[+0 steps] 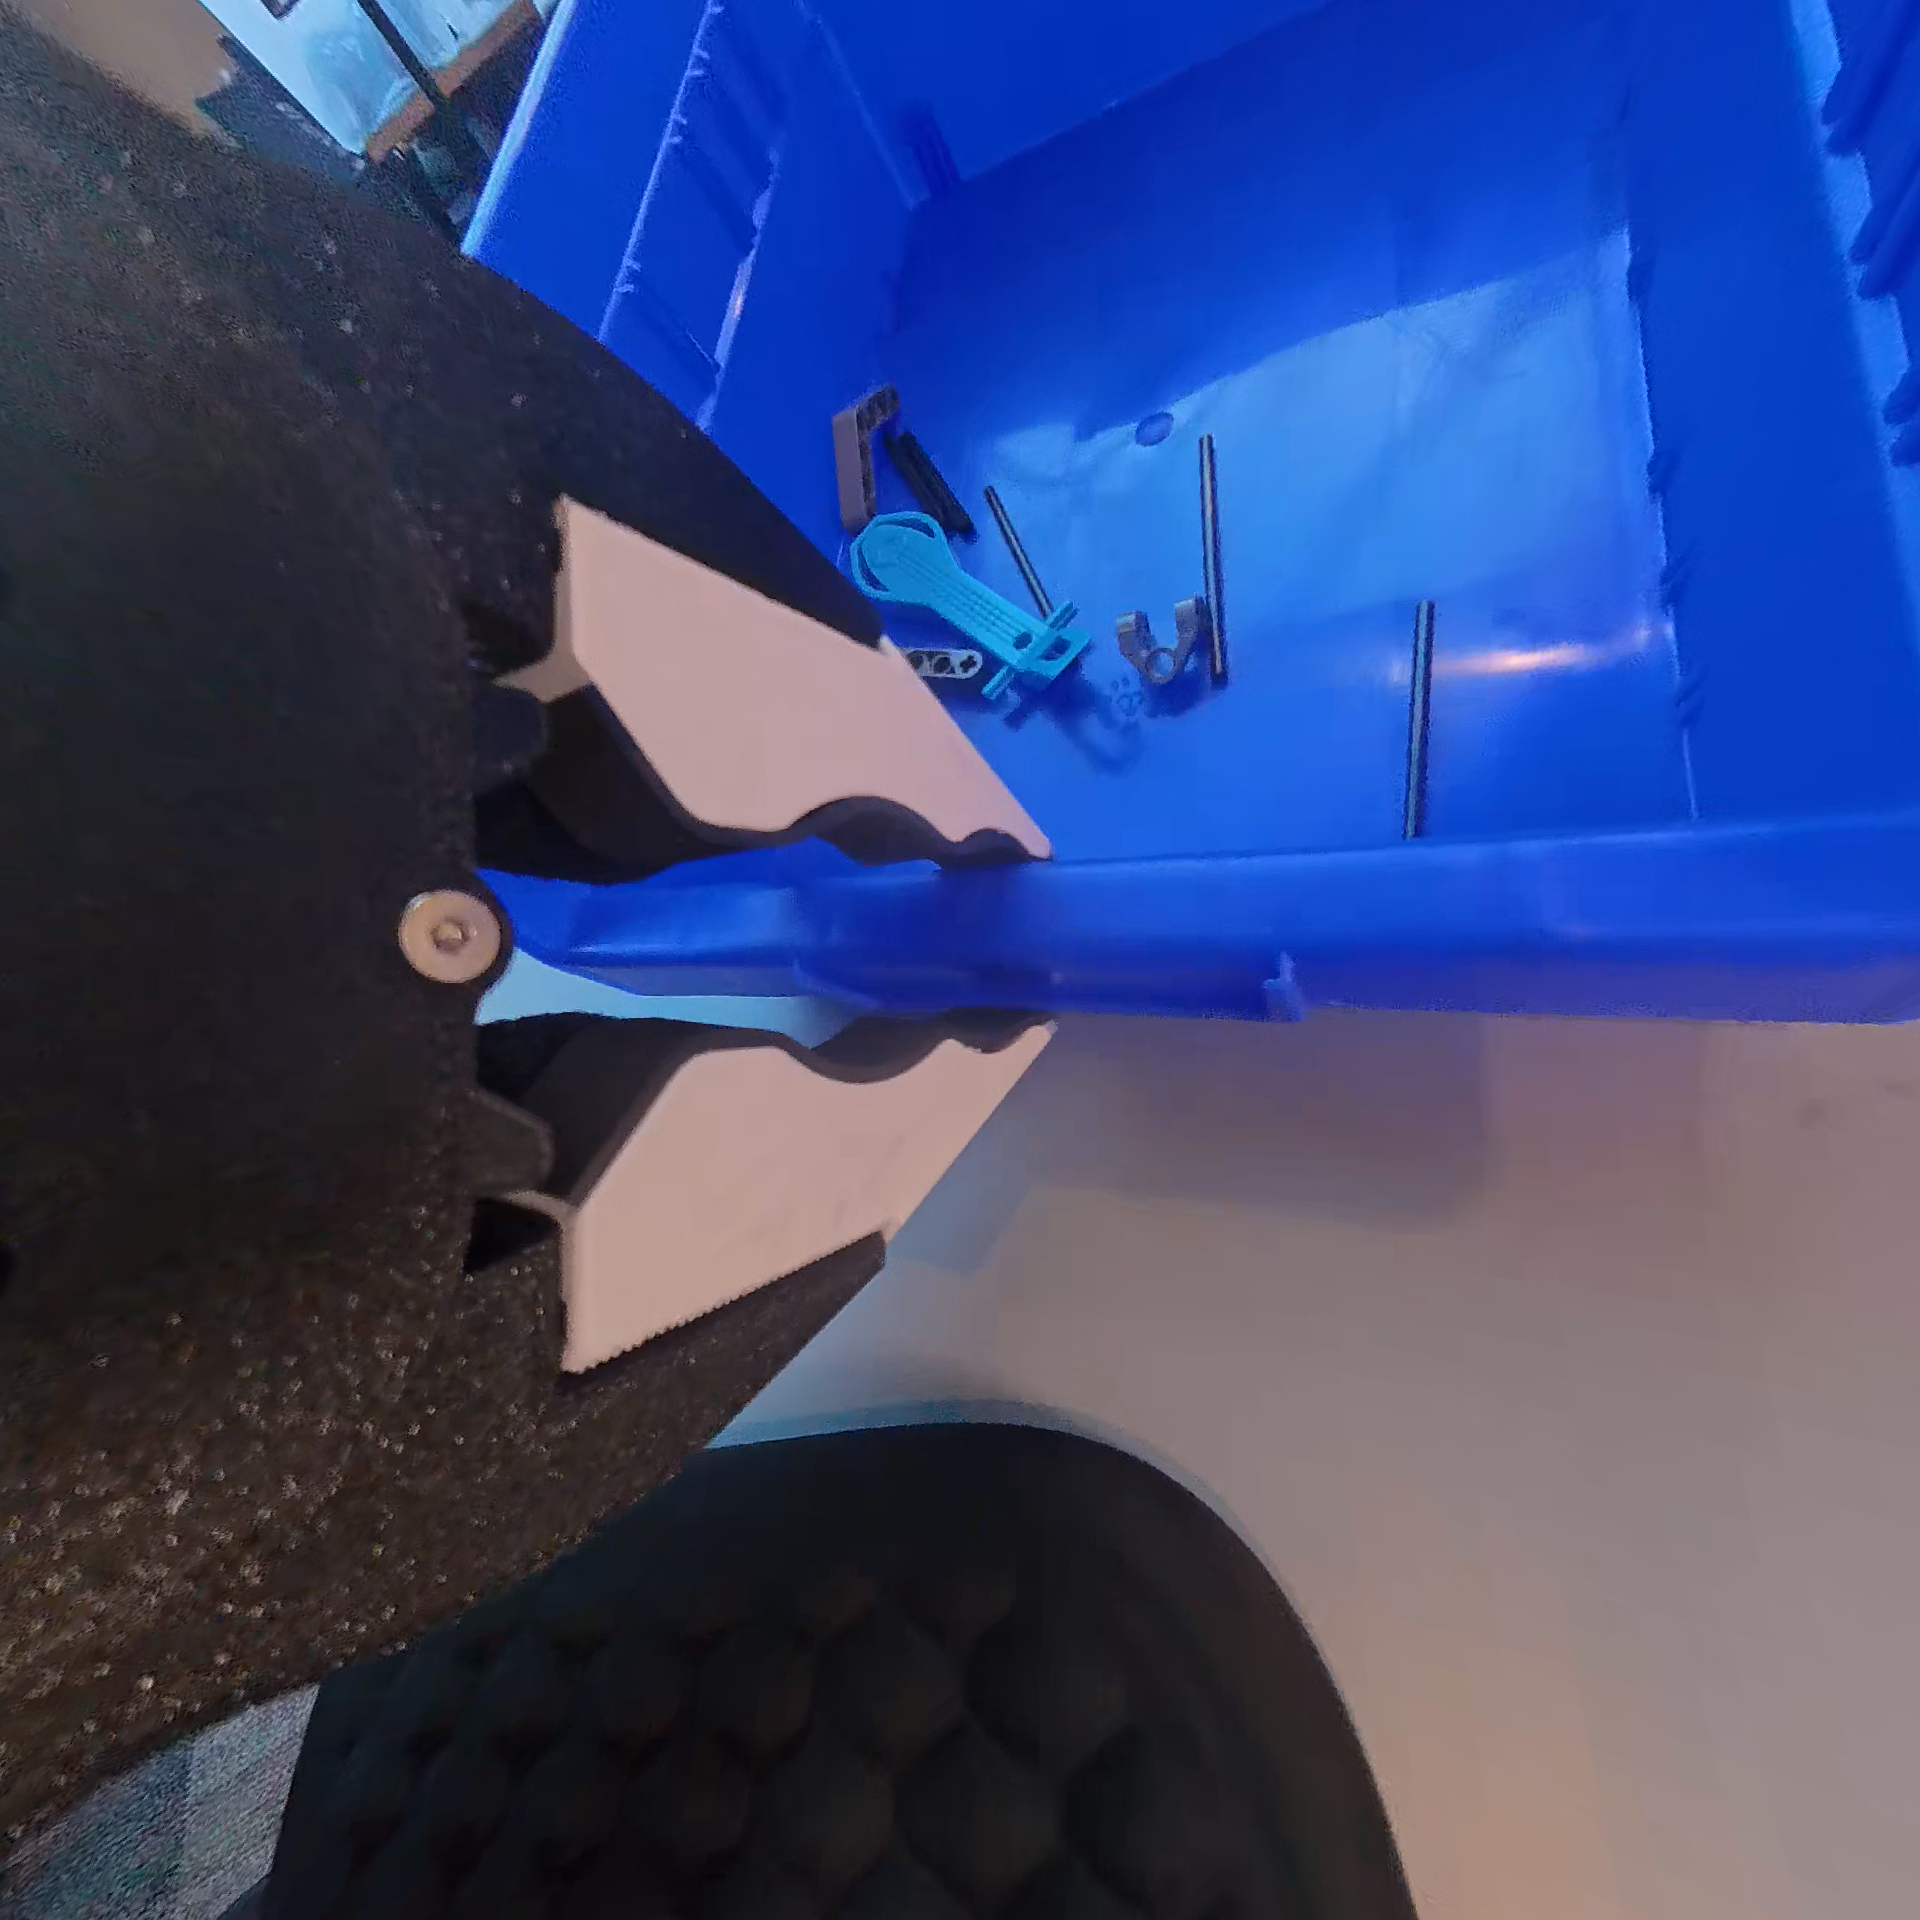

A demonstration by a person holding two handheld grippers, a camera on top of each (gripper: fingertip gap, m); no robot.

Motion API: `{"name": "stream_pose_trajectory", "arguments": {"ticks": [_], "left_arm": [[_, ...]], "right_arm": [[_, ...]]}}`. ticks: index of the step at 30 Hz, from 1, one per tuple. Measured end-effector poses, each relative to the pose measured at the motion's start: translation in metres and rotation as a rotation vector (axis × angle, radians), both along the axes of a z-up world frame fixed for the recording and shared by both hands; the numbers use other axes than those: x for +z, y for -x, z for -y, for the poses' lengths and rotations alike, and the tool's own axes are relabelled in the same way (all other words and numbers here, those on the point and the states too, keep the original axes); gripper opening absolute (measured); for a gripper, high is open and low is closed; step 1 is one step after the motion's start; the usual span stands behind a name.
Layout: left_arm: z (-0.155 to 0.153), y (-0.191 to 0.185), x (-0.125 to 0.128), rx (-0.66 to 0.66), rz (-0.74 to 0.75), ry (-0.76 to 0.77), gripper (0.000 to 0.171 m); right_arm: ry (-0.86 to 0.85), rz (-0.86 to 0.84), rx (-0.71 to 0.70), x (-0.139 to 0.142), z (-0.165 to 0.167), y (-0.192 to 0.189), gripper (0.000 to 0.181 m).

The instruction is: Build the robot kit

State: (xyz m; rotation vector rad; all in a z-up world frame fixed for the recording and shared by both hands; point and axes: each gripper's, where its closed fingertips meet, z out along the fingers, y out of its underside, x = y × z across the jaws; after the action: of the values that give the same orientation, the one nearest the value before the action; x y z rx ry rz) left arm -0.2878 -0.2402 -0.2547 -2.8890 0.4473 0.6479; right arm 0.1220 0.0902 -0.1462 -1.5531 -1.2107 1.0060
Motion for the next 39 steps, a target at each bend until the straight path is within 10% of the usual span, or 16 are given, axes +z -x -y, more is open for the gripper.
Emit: {"name": "stream_pose_trajectory", "arguments": {"ticks": [9,13,27,33,39], "left_arm": [[-0.004,0.000,0.049,0.001,0.302,-0.021,0.039],[-0.018,0.077,0.096,0.079,0.221,-0.122,0.035],[0.010,0.154,0.000,-0.237,0.122,0.560,0.028],[-0.017,0.169,-0.005,-0.232,0.076,0.434,0.000],[-0.018,0.175,-0.003,-0.184,0.120,0.400,0.007]], "right_arm": [[0.013,0.030,0.005,-0.010,-0.001,0.004,0.028],[0.022,0.027,-0.002,-0.012,-0.003,0.003,0.028],[0.038,0.064,-0.033,-0.022,-0.009,0.003,0.028],[0.049,0.082,-0.030,-0.029,-0.009,0.005,0.028],[0.055,0.088,-0.032,-0.030,-0.010,0.006,0.028]]}}
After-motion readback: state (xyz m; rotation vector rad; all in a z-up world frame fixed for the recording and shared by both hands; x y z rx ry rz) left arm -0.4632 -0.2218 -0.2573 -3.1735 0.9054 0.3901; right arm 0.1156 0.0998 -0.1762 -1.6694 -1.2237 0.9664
